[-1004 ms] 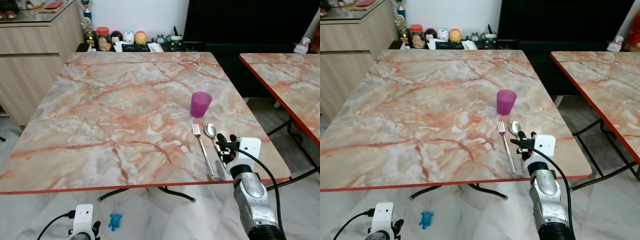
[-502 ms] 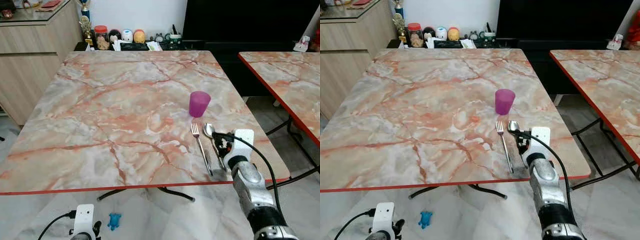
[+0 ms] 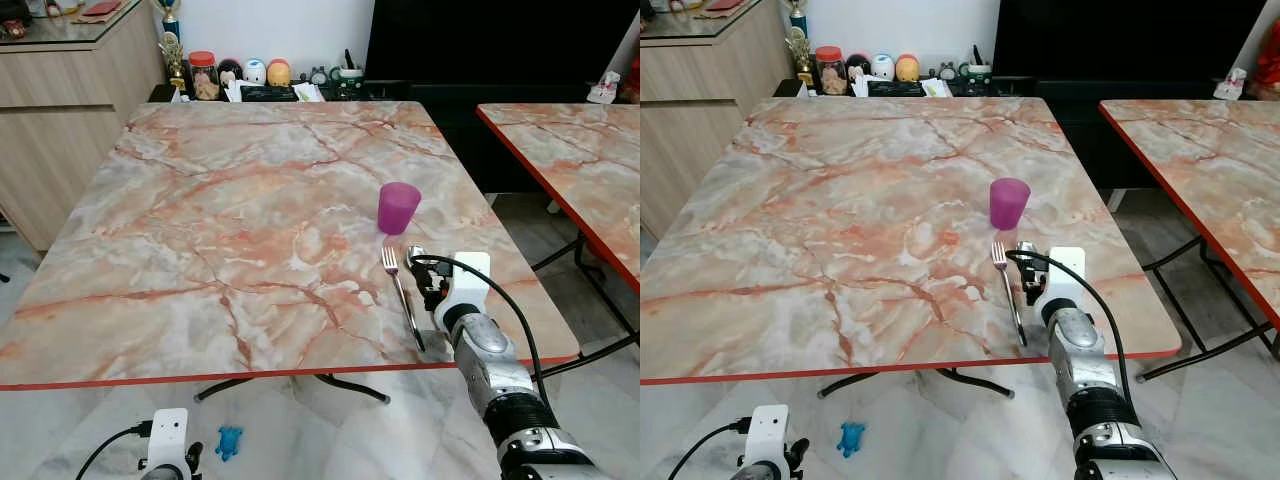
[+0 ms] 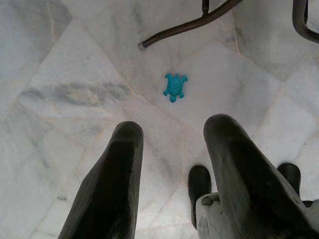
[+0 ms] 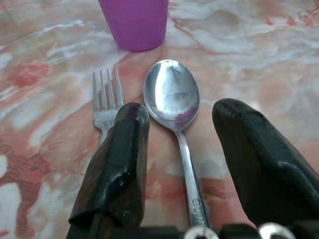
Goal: Setting the table
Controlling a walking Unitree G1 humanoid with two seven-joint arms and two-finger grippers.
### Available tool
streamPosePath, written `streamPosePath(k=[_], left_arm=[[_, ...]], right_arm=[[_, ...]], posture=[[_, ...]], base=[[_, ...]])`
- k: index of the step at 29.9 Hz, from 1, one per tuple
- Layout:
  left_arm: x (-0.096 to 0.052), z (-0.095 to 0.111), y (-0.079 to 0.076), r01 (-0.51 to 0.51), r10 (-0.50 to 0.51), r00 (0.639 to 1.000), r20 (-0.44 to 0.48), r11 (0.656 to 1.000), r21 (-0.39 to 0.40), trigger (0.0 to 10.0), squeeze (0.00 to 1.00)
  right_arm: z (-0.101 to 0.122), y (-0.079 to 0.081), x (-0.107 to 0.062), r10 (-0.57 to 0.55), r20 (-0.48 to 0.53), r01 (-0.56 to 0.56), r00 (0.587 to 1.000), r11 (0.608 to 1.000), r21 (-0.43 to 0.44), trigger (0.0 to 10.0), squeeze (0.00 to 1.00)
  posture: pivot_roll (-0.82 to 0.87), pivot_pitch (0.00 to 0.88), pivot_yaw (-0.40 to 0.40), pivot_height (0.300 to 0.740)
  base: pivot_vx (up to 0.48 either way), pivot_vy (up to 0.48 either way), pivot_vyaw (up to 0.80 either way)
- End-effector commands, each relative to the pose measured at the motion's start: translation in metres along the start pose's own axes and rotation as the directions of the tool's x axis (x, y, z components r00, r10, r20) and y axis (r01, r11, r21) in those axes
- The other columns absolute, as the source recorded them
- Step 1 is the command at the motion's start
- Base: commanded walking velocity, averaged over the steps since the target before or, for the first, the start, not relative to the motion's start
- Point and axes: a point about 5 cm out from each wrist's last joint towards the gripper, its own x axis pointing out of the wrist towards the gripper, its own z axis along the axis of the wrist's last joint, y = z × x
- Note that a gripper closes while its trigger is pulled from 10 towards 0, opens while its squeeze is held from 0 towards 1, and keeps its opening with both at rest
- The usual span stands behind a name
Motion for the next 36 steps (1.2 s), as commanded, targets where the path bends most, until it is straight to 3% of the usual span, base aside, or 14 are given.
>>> streamPosePath(k=[1, 36], left_arm=[[0.0, -0.003, 0.0, -0.003, 0.003, 1.0, -0.017, 1.0, 0.006, 10.0, 0.0], [0.0, -0.003, -0.001, -0.001, 0.001, 1.0, -0.019, 1.0, 0.006, 10.0, 0.0]], right_arm=[[0.003, 0.001, 0.002, -0.003, -0.001, 0.003, 1.0, 1.0, 0.0, 10.0, 0.0], [-0.019, 0.005, -0.002, 0.026, -0.083, -0.026, 0.996, 1.0, 0.002, 10.0, 0.0]], posture=[[0.04, 0.0, -0.028, 0.74], [0.04, 0.0, -0.029, 0.74]], base=[[0.0, 0.0, 0.0], [0.0, 0.0, 0.0]])
